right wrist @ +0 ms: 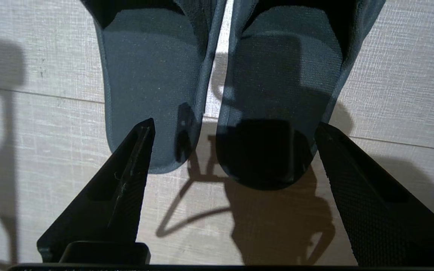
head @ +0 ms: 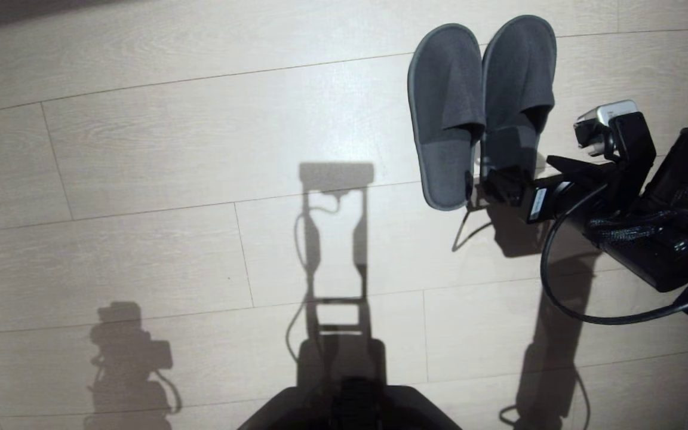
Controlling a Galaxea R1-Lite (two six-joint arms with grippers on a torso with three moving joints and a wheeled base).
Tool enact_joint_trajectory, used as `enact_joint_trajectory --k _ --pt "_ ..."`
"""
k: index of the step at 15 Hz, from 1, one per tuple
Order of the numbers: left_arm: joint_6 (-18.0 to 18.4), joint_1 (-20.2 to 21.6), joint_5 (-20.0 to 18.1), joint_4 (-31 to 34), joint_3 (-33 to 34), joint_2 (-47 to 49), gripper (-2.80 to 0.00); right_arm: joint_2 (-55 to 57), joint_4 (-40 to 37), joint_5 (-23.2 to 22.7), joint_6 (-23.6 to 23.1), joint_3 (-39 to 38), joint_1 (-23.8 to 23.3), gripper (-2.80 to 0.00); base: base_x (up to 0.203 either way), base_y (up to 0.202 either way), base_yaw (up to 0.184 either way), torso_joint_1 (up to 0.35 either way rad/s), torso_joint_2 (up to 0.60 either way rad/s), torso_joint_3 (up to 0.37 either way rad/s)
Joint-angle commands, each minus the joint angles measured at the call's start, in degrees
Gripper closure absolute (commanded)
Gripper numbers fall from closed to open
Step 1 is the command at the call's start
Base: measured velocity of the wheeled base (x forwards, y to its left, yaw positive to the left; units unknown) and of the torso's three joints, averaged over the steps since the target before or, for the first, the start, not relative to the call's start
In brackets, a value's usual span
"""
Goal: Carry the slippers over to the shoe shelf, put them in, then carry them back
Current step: Pick up the slippers on the floor
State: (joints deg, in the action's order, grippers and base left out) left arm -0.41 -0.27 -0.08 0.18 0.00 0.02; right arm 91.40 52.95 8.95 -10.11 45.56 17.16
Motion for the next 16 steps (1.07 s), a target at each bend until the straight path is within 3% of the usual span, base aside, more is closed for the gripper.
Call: enact_joint_trajectory --k 1,7,16 --pt "0.0 0.0 0.1 0.0 0.1 0.0 0.0 2.9 3.1 0.4 0.1 1.1 0.0 -2.8 0.0 0.0 0.0 0.0 0.0 0.0" --pt "-0.1 0.0 0.0 0.0 0.1 0.0 0.0 9.2 11.5 0.8 -0.1 6.2 0.1 -2.8 0.0 0.0 0.0 0.0 0.0 0.0" --pt "0.0 0.0 0.0 0.0 0.1 0.0 0.0 16.0 11.7 0.0 -0.7 20.0 0.0 -2.8 0.0 0.0 0.0 0.0 0.0 0.0"
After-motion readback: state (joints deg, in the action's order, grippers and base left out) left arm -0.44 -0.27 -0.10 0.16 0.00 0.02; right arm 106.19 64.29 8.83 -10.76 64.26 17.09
